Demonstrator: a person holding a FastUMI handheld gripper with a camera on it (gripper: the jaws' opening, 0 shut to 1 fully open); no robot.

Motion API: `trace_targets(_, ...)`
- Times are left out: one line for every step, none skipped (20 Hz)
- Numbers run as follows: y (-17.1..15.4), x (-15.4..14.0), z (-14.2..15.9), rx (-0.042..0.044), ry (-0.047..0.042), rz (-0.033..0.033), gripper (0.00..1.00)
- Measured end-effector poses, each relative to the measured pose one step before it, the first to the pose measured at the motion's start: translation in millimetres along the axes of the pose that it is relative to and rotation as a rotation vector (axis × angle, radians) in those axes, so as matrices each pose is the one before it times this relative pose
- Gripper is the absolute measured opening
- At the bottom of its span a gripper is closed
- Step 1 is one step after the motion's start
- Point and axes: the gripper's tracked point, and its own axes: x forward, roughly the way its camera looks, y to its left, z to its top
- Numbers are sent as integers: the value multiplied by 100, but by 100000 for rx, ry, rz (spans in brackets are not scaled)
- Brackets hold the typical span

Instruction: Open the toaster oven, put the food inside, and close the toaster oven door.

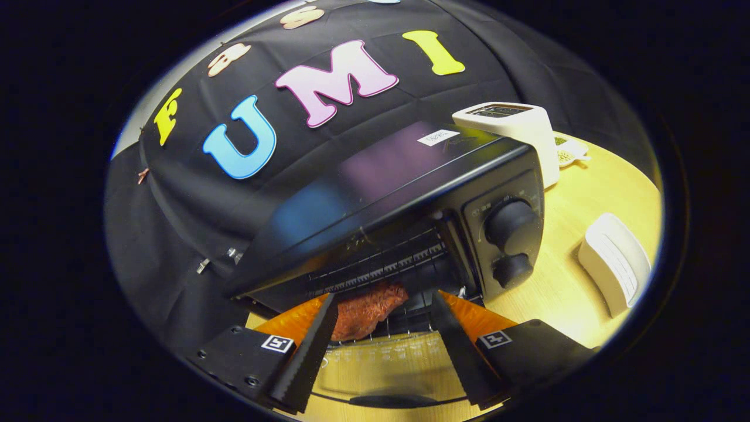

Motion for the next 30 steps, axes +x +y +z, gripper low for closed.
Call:
trace_targets(122,-830,-389,-1466,1132,-497,98)
trace_targets(275,-848,-354,-1076,926,-393,98)
trace_targets(300,-861,-324,-851,1090,-213,98)
trace_targets(407,-830,-411,-582,1096,-231,98)
trace_targets(493,-822,-570,-356,1620,263,98)
trace_targets(375,-626,-674,-336,2069,384,98)
trace_targets(473,-686,-737,-764,2056,535,98)
trace_targets(298,-485,-712,-1658,1718,142,98)
trace_targets(25,-546,-771,-1620,1826,-929,98)
trace_targets(122,-346,-885,-1524,2656,-586,98)
trace_targets(121,-388,-828,-1019,1950,-567,98)
trace_targets(299,-308,-730,-527,1594,-259,98)
trace_targets(349,-309,-809,-590,1636,-134,98)
trace_targets(255,-175,-822,-1224,2054,-381,98)
trace_targets(186,-97,-1008,-1830,2171,-516,98)
trace_targets(47,79,-906,-2520,2482,-1083,98)
trace_targets(-181,120,-991,-2330,2447,-1603,98)
trace_targets(-223,365,-1037,-1974,2932,-1852,98)
trace_targets(-260,279,-889,-1132,2564,-1449,98)
trace_targets(-410,523,-766,-987,2174,-2126,98)
trace_targets(-374,403,-736,-698,2145,-1815,98)
trace_targets(-295,548,-451,-380,1804,-1303,98)
trace_targets(-190,435,-418,-349,1300,-1148,98)
trace_targets(-196,527,-247,-791,1132,-1209,98)
trace_targets(-148,470,-300,-1105,1129,-1348,99)
trace_targets(-253,420,-145,-1249,664,-1432,98)
trace_targets(-259,424,-98,-893,676,-1282,98)
trace_targets(-98,459,97,-452,437,-925,98)
trace_targets(-42,303,-166,-558,511,-963,98)
trace_targets(-46,407,-162,-860,824,-981,98)
